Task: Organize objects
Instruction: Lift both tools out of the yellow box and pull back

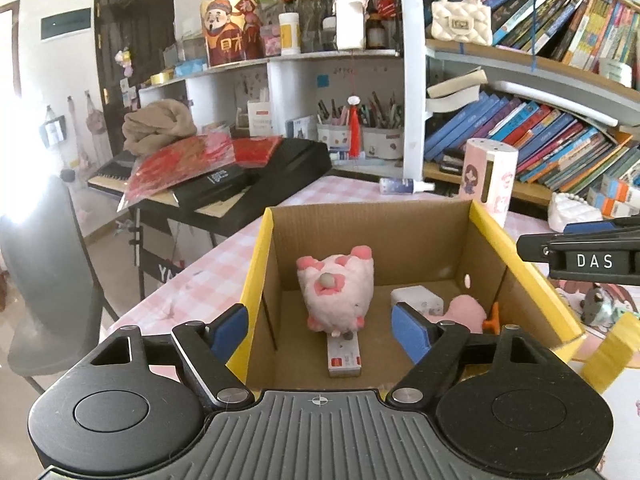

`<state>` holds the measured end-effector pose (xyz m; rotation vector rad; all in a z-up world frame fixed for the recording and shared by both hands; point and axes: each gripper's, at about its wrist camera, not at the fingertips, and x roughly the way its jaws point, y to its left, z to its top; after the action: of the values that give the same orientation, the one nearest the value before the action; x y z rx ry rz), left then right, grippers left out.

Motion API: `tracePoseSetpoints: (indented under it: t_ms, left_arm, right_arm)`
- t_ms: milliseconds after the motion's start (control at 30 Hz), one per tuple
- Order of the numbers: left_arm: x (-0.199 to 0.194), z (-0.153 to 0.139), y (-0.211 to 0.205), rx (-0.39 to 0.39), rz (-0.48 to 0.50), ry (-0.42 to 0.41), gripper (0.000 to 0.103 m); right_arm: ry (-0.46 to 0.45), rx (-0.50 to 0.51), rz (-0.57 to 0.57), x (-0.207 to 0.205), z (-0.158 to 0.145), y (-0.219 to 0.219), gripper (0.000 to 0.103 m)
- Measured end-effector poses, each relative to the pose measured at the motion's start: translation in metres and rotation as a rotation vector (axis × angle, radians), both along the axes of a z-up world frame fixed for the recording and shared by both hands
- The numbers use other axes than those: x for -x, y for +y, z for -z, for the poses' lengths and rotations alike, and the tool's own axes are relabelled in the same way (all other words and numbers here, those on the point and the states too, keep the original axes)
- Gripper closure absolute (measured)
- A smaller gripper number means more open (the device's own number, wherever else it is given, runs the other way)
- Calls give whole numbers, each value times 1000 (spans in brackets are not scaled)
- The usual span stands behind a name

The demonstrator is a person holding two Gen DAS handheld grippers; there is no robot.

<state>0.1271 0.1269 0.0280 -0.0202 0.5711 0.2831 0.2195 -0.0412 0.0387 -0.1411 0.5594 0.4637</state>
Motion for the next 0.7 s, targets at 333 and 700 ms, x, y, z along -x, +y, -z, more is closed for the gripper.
tracePoseSetpoints:
  t_ms: [333,700]
  left_arm:
    - [36,0,-1,13,47,-9,21]
    - [83,10,4,28,74,49,17]
  right_arm:
    - [-4,10,70,45,0,-10,51]
    - [60,63,74,111,26,-5,50]
